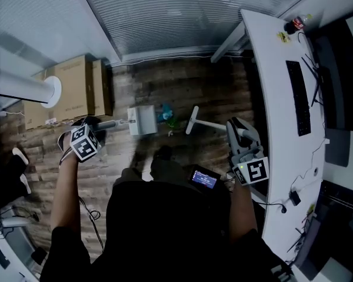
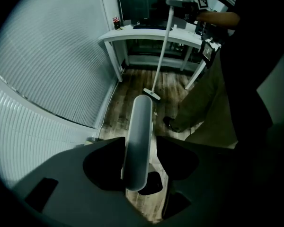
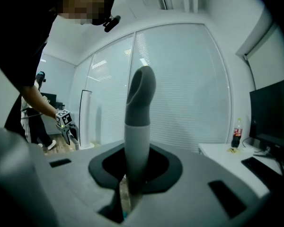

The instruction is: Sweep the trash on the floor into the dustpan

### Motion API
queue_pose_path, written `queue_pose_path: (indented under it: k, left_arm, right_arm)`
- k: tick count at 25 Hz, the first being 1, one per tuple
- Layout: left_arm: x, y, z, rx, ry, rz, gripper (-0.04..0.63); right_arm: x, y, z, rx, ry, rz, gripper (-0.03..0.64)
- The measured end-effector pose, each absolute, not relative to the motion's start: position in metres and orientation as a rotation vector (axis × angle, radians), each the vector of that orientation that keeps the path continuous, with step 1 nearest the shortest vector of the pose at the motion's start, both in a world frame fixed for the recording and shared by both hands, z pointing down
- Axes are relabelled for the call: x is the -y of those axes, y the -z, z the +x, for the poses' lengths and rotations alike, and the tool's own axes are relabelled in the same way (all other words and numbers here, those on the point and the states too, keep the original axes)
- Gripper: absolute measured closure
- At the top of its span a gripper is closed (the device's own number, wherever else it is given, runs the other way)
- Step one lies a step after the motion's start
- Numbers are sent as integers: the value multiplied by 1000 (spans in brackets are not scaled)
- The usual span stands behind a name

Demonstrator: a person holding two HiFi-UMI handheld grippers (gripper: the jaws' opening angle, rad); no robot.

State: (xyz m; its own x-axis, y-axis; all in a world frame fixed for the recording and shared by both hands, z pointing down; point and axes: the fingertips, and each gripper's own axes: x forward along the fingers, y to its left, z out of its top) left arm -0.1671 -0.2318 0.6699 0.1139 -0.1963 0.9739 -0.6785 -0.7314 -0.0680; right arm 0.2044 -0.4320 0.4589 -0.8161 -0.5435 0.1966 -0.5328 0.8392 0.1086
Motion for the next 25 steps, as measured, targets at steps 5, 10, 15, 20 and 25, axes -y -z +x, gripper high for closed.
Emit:
queue_pose_path:
  k: [5, 10, 15, 20, 25]
  left_arm:
    - [232, -673, -168, 864, -1676, 1970, 459]
    - [239, -674, -166, 854, -1679, 1975, 465]
    - [245, -676, -160, 838, -1658, 1990, 465]
    - [239, -679, -159, 782, -1655, 1986, 489]
    - [233, -678, -157, 730, -1653, 1994, 502]
  right_arm:
    - [457, -484, 197, 2727, 181, 768, 563]
    - [469, -542, 184, 2581, 322, 571, 562]
    - [461, -596, 156, 2595, 262, 493, 563]
    - [461, -598, 132, 2759, 77, 504, 563]
    - [458, -596, 126, 2770, 0, 544, 561]
